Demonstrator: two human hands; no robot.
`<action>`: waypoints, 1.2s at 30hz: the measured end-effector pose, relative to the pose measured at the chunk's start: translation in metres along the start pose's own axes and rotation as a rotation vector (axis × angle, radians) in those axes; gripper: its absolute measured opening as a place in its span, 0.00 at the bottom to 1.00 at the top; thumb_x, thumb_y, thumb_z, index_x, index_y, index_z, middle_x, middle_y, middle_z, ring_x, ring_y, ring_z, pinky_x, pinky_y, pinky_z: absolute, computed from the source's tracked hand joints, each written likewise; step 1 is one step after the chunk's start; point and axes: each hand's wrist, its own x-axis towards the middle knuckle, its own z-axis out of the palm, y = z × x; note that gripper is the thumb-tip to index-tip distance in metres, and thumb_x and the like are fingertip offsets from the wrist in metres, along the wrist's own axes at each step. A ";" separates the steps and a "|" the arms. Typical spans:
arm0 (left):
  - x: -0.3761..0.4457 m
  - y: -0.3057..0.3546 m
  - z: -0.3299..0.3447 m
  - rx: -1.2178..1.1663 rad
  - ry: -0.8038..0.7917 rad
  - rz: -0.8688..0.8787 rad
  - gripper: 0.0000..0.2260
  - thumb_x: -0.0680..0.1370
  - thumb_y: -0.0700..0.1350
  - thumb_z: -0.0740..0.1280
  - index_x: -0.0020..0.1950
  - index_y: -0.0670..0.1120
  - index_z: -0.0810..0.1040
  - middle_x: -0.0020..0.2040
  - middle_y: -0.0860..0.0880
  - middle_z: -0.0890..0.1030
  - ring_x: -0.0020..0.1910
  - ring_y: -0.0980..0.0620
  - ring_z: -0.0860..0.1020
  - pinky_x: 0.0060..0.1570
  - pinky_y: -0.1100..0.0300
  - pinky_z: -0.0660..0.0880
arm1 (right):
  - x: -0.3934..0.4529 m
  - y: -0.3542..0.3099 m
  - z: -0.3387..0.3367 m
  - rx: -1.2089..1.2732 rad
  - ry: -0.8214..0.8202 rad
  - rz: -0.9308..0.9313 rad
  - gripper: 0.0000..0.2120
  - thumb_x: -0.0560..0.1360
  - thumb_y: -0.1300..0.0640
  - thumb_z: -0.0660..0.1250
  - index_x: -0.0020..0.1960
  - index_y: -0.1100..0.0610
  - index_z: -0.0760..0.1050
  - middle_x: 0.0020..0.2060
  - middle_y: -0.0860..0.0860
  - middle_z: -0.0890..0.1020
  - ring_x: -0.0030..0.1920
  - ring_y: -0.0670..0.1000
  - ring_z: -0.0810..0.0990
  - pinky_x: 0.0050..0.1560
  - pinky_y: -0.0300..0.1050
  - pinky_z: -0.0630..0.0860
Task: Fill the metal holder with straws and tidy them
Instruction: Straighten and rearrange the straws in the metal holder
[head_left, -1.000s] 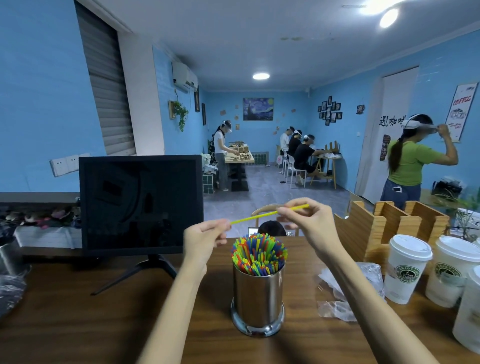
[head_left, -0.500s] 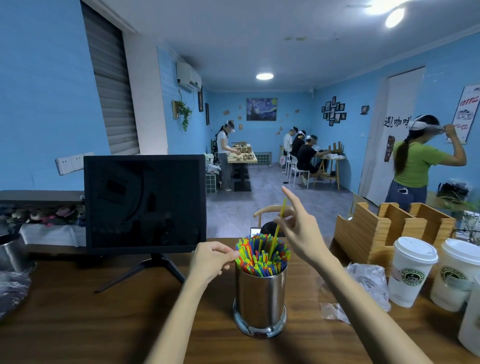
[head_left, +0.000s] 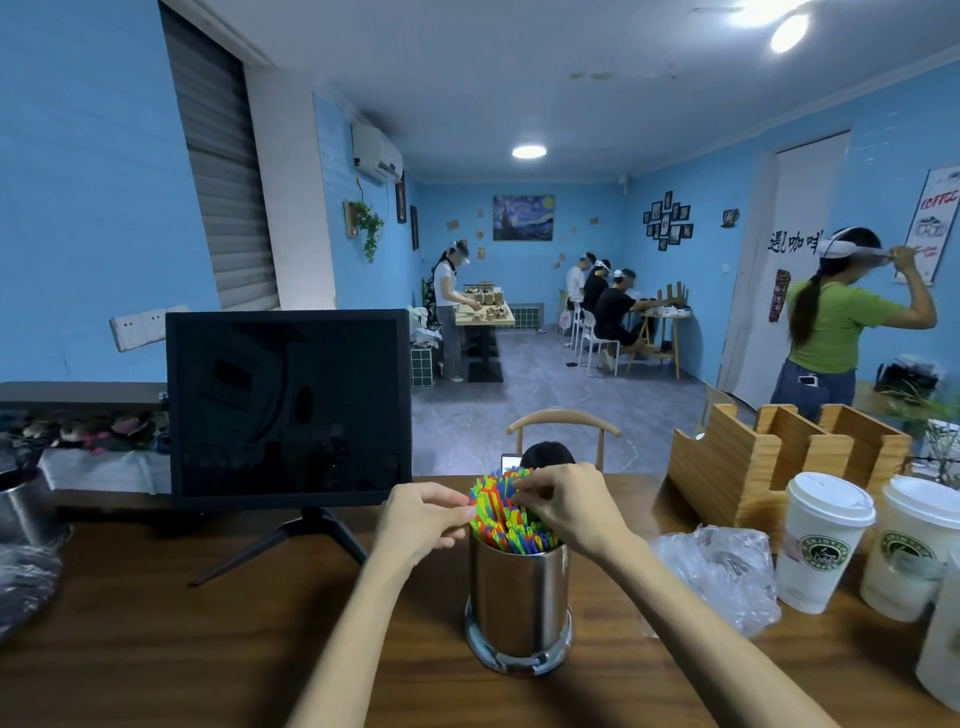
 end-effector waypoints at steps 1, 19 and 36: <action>0.001 0.001 0.000 0.001 -0.006 0.002 0.06 0.72 0.43 0.79 0.47 0.46 0.86 0.39 0.48 0.87 0.39 0.51 0.86 0.39 0.59 0.84 | 0.000 0.000 -0.001 -0.007 0.000 0.000 0.09 0.76 0.47 0.73 0.53 0.49 0.87 0.49 0.47 0.88 0.48 0.47 0.85 0.48 0.39 0.79; -0.011 0.085 -0.009 -0.696 0.214 0.468 0.07 0.77 0.34 0.72 0.51 0.45 0.83 0.43 0.47 0.87 0.44 0.54 0.84 0.44 0.63 0.80 | 0.001 -0.034 -0.015 0.395 -0.076 -0.052 0.15 0.77 0.48 0.73 0.62 0.51 0.83 0.56 0.41 0.85 0.58 0.34 0.79 0.61 0.30 0.71; 0.003 0.074 -0.009 -0.588 0.160 0.525 0.07 0.81 0.39 0.69 0.57 0.46 0.81 0.50 0.47 0.87 0.49 0.52 0.84 0.47 0.61 0.82 | 0.009 -0.041 -0.008 0.488 -0.063 -0.073 0.05 0.83 0.54 0.65 0.53 0.56 0.71 0.40 0.43 0.83 0.42 0.48 0.85 0.50 0.56 0.81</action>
